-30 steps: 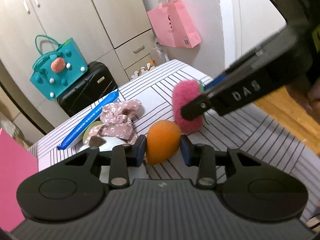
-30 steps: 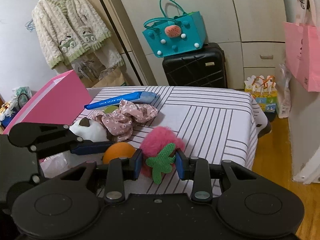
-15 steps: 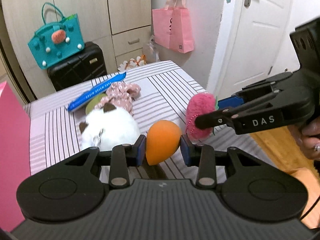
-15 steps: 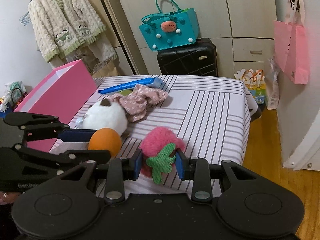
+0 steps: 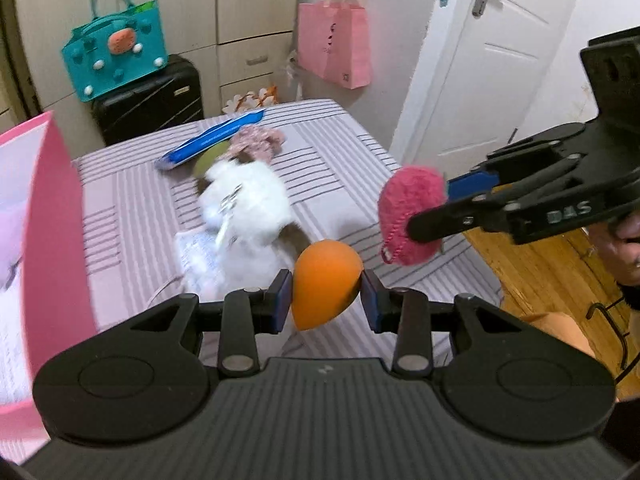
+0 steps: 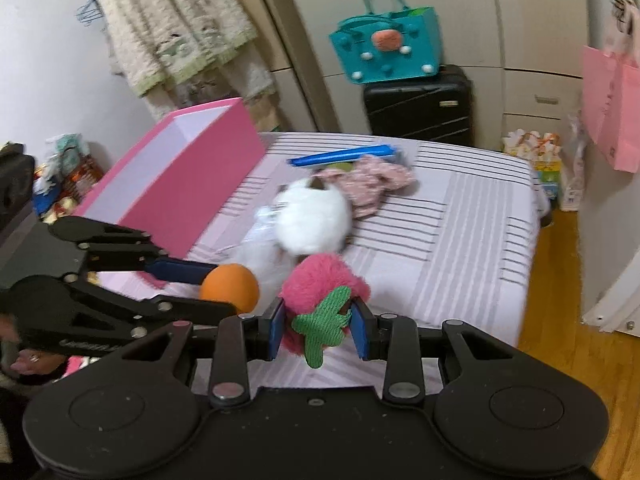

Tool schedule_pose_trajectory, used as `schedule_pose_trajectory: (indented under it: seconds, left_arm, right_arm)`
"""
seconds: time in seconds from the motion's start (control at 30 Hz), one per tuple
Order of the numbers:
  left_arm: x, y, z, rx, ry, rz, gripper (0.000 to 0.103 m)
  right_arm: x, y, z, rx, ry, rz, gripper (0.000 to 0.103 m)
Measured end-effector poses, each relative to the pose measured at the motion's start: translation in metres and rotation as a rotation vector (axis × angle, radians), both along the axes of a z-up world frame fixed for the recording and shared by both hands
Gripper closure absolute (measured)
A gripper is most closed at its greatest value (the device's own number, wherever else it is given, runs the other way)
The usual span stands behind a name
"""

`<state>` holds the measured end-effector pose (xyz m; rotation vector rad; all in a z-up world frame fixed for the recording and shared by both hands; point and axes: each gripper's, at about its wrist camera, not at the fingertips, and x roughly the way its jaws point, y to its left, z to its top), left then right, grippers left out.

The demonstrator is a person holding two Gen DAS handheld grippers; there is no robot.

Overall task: Organize soft objects
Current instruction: 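Carry the orange egg and pink strawberry over the box with both grippers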

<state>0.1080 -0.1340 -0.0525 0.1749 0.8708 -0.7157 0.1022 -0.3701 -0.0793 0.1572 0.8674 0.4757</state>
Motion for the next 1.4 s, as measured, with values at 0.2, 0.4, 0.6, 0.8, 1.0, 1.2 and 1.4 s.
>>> schedule_pose_trajectory:
  seconds: [0.2, 0.4, 0.6, 0.8, 1.0, 1.2, 1.4]
  left_arm:
    - [-0.011, 0.038, 0.012, -0.011, 0.039, 0.044, 0.067]
    - [-0.021, 0.07, 0.026, -0.012, 0.058, 0.095, 0.067]
    - [-0.037, 0.099, 0.045, -0.054, 0.075, 0.108, 0.067]
    - [-0.047, 0.126, 0.057, -0.033, 0.009, 0.154, 0.067]
    - [-0.036, 0.158, 0.058, -0.044, -0.014, 0.197, 0.067]
    - [-0.004, 0.187, 0.057, -0.02, -0.065, 0.265, 0.067]
    - [0.049, 0.206, 0.046, 0.022, -0.084, 0.325, 0.067]
  right_arm:
    - [-0.014, 0.027, 0.021, 0.043, 0.03, 0.094, 0.064]
    - [-0.019, 0.06, 0.038, 0.033, 0.047, 0.2, 0.064]
    - [-0.022, 0.09, 0.054, 0.022, 0.052, 0.295, 0.064]
    - [-0.021, 0.117, 0.069, 0.01, 0.031, 0.339, 0.064]
    - [-0.01, 0.146, 0.081, 0.008, -0.005, 0.37, 0.064]
    - [0.011, 0.184, 0.089, -0.044, -0.105, 0.375, 0.064]
    - [0.046, 0.218, 0.092, -0.076, -0.186, 0.388, 0.064]
